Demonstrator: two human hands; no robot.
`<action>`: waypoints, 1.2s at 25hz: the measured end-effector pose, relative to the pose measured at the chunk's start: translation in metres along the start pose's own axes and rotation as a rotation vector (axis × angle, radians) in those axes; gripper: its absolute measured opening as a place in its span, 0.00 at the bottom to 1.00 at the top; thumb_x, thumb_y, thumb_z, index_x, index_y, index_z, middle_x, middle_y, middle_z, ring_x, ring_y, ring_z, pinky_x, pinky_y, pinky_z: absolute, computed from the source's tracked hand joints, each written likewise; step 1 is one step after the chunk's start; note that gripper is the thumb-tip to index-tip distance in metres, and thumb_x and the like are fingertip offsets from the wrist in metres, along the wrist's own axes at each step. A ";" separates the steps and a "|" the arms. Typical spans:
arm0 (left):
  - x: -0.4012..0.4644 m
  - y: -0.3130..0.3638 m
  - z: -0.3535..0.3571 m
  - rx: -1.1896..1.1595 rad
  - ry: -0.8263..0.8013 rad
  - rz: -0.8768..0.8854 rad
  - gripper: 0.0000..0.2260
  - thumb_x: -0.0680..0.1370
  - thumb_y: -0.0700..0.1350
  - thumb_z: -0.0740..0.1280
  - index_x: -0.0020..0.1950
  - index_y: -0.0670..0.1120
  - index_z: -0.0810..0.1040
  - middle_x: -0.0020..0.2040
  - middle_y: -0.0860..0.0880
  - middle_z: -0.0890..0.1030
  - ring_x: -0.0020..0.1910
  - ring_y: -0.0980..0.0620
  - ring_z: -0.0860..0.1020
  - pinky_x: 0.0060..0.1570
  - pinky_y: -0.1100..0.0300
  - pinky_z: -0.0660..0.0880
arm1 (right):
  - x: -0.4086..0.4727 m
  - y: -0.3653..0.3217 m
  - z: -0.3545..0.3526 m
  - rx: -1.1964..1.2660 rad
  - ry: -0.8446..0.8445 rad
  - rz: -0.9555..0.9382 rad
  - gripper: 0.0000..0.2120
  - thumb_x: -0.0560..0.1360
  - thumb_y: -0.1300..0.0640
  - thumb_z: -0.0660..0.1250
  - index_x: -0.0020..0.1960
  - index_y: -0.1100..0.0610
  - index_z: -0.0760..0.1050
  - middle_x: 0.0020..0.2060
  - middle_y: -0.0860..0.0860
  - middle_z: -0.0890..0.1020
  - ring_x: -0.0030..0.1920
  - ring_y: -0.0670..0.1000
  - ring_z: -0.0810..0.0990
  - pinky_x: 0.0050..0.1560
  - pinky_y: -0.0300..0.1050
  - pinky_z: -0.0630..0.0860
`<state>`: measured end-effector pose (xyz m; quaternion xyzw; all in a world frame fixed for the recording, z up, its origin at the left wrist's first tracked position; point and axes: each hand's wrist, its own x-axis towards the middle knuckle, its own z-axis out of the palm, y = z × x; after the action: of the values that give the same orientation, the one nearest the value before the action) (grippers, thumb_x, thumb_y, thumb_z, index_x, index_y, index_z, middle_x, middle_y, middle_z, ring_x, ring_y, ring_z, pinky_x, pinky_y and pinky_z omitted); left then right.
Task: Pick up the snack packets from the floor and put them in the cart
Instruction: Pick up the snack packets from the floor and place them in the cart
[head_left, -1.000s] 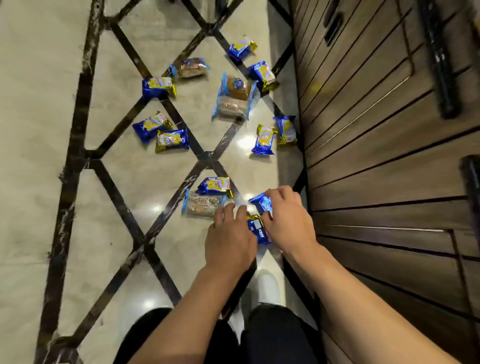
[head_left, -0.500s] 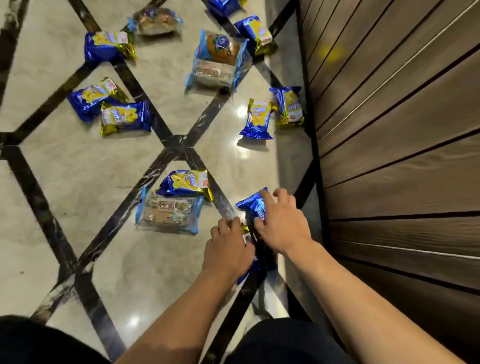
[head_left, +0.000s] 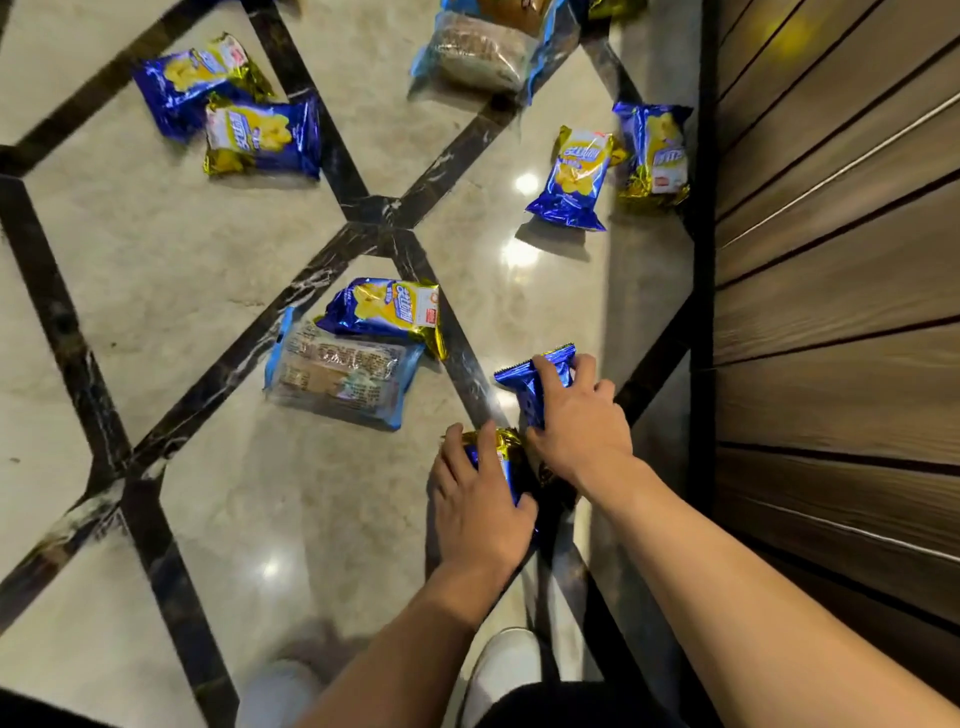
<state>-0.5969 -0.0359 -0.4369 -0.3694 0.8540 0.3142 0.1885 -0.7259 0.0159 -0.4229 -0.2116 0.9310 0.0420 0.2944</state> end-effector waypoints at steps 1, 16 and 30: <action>0.002 0.000 0.004 -0.018 0.027 -0.002 0.39 0.69 0.51 0.71 0.77 0.54 0.56 0.78 0.45 0.52 0.74 0.40 0.58 0.72 0.46 0.61 | 0.003 0.001 0.004 0.016 -0.006 0.005 0.37 0.75 0.44 0.66 0.78 0.45 0.49 0.70 0.58 0.57 0.60 0.63 0.70 0.53 0.54 0.73; 0.015 0.016 -0.065 -0.073 0.061 0.037 0.33 0.70 0.43 0.72 0.71 0.56 0.61 0.74 0.51 0.55 0.69 0.45 0.61 0.63 0.47 0.70 | -0.011 -0.005 -0.034 0.141 0.031 0.018 0.35 0.74 0.54 0.69 0.73 0.44 0.54 0.61 0.56 0.63 0.58 0.60 0.69 0.50 0.56 0.73; -0.188 0.148 -0.462 -0.255 0.228 0.117 0.32 0.68 0.39 0.72 0.69 0.50 0.64 0.72 0.47 0.56 0.60 0.38 0.76 0.55 0.45 0.77 | -0.253 -0.098 -0.400 0.470 0.191 -0.140 0.34 0.71 0.61 0.67 0.74 0.47 0.59 0.60 0.57 0.63 0.56 0.65 0.73 0.52 0.60 0.77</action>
<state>-0.6256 -0.1739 0.0643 -0.3734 0.8431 0.3863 0.0234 -0.7105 -0.0606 0.0547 -0.2045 0.9218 -0.2161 0.2484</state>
